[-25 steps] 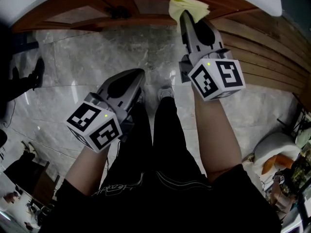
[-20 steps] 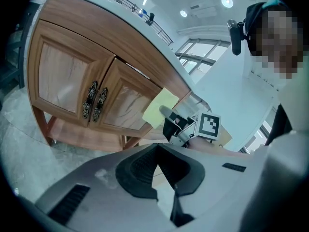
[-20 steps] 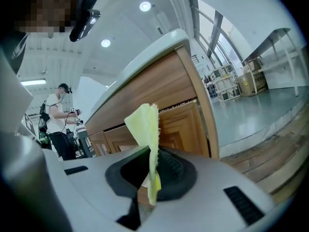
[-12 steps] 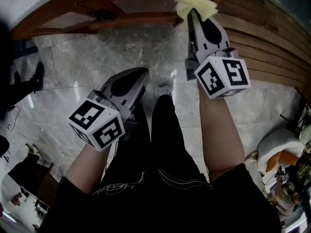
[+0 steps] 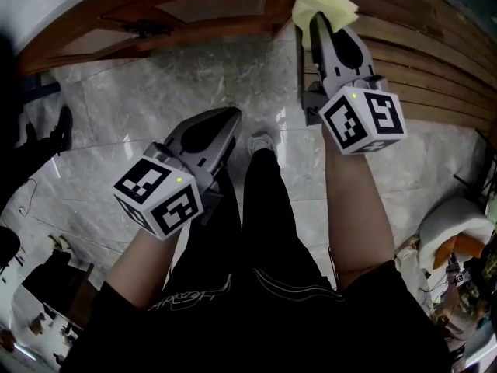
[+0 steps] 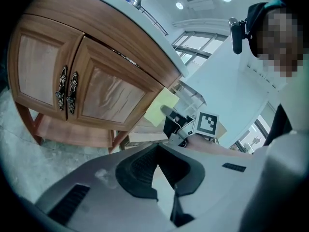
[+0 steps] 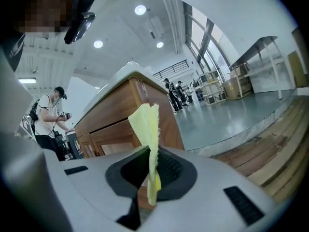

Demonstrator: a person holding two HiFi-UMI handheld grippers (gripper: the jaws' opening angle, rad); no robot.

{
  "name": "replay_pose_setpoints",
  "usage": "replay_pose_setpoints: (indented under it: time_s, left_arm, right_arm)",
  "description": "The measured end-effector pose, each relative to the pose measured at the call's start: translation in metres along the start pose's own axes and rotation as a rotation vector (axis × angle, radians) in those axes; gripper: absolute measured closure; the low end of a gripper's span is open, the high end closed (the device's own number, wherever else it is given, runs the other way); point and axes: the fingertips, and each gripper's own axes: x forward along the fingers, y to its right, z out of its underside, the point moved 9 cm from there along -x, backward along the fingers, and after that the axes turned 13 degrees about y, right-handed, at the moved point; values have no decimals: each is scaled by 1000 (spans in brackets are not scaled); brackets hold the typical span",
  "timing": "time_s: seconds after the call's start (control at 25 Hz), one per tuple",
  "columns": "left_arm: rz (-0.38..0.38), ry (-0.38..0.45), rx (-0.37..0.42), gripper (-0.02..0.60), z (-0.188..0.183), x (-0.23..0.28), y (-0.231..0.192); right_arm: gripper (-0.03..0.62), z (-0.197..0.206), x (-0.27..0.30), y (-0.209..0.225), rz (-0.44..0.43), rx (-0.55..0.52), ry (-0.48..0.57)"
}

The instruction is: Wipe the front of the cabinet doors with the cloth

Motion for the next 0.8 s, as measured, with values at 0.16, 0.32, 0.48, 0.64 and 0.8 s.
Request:
replay_pose_setpoints:
  time_s: [0.16,0.32,0.48,0.64,0.8]
  left_arm:
    - [13,-9,11,575,-2,1,7]
    - [15,6,17,575,-11,-5,3]
    - [4,24,15,575,-16,-16,-8]
    - [-21,33,-5,575,-14,-33,-21]
    - [-46,54,-29,575,-14,-50,-39]
  right_arm:
    - [553,-2,-9,1,2,-8,-7]
    - [553,2,-17,-6,-11,-19,-33]
    - [553,15,-18,-24,-38,-28,-66]
    - [553,27,-18,-46,-71,-24,-99]
    - [553,45,-11,-73,-120,-26,-133]
